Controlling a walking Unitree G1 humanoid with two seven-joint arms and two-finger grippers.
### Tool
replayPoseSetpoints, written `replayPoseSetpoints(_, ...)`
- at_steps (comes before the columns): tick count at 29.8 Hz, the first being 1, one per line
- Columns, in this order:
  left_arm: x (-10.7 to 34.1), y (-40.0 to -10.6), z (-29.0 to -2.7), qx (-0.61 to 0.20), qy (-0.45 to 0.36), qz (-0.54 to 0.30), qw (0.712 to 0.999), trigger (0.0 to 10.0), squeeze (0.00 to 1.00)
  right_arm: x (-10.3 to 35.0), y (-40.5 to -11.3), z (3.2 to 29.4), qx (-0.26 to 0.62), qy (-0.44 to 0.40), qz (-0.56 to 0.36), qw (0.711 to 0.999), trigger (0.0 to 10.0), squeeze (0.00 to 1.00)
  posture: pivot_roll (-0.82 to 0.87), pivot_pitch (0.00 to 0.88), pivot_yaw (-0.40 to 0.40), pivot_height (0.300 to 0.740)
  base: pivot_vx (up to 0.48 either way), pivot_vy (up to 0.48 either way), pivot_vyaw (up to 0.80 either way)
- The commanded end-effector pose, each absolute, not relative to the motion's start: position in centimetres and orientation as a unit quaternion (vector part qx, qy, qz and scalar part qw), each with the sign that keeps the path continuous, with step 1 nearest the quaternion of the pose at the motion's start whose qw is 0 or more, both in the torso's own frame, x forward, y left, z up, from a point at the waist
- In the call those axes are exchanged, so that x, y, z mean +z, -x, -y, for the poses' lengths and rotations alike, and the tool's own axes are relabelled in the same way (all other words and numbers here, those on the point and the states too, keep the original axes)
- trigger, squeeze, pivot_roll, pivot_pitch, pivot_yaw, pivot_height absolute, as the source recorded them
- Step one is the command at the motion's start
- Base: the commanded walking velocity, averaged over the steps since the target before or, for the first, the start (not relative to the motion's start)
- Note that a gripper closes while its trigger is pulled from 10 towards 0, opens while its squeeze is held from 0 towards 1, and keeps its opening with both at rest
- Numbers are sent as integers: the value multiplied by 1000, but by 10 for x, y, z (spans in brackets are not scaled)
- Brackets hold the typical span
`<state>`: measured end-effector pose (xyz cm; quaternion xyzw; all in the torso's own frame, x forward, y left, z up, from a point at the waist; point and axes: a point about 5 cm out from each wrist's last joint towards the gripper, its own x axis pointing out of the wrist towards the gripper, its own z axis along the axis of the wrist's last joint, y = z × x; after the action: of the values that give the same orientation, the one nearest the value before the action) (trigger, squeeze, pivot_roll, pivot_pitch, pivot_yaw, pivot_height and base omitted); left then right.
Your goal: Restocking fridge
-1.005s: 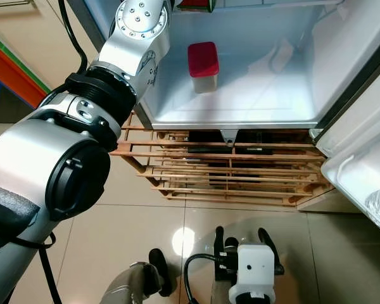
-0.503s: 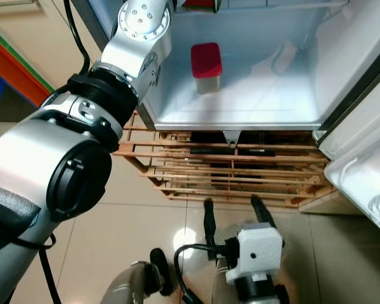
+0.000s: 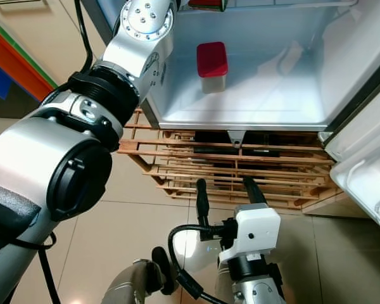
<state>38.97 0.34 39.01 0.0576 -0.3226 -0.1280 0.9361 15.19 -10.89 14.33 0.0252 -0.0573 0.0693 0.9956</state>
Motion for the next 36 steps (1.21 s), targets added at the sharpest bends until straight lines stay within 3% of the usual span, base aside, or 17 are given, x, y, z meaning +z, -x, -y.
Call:
replayPoseSetpoints(1,389,-391,-4,-134,-63,312,939,10000,0,137,-148,107,70,-28,38,996,10000,0,-389,313,178,740,0,0,0)
replayPoseSetpoints(11,395,-389,-6,-114,-79,338,931,10000,0,131,-152,108,70,-27,28,997,10000,0,-378,296,176,740,0,0,0)
replayPoseSetpoints(12,396,-388,-5,-120,-79,342,928,10000,302,131,-152,108,70,-27,28,997,10000,0,-377,291,178,740,0,0,0)
replayPoseSetpoints(13,397,-387,-3,-130,-77,344,927,10000,1000,130,-152,107,69,-27,28,997,10000,0,-377,291,178,740,0,0,0)
replayPoseSetpoints(25,387,-385,1,-152,-86,356,918,10000,1000,124,-152,113,53,-18,19,998,10000,0,-375,286,174,740,0,0,0)
replayPoseSetpoints(29,384,-391,-2,-170,-27,307,936,10000,1000,123,-153,113,53,-17,19,998,10000,0,-369,286,173,740,0,0,0)
replayPoseSetpoints(36,388,-387,6,-205,7,304,930,10000,1000,122,-156,113,51,-16,21,998,10000,0,-357,282,175,740,0,0,0)
